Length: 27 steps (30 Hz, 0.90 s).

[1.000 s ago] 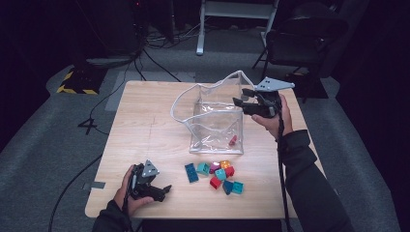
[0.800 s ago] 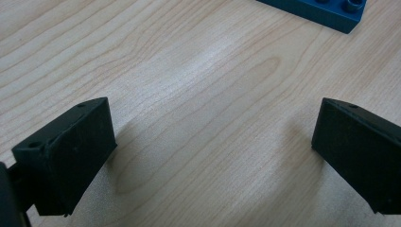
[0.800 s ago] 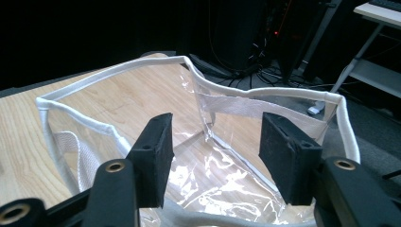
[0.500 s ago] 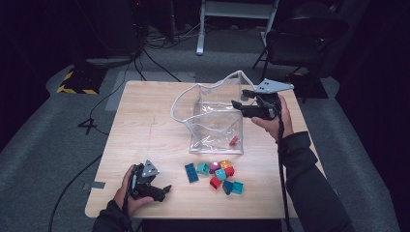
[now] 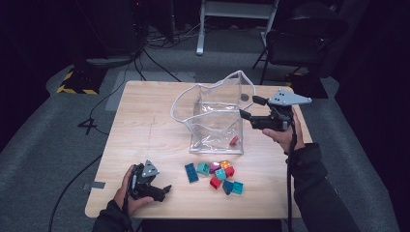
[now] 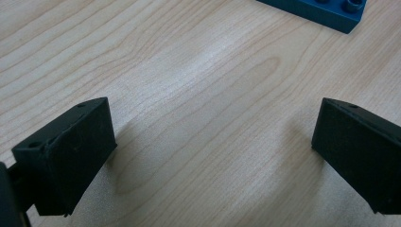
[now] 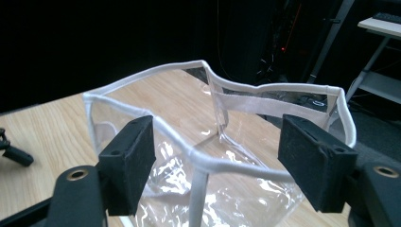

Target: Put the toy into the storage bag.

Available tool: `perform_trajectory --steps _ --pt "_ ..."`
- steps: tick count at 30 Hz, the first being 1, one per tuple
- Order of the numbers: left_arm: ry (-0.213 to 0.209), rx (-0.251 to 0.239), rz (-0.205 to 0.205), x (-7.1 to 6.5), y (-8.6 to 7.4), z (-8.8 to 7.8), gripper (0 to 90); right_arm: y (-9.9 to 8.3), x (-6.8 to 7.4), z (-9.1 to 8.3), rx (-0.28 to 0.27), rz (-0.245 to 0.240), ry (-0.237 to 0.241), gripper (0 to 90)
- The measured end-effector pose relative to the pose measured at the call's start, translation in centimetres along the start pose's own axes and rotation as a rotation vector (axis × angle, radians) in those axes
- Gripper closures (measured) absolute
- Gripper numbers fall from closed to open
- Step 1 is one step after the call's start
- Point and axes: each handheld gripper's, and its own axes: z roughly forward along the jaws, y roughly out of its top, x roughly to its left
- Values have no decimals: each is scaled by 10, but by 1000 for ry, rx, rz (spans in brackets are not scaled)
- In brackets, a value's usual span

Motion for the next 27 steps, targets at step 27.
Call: perform_trajectory --steps 27 --pt "-1 1 0 0 0 0 4 -63 48 -23 97 -108 67 257"
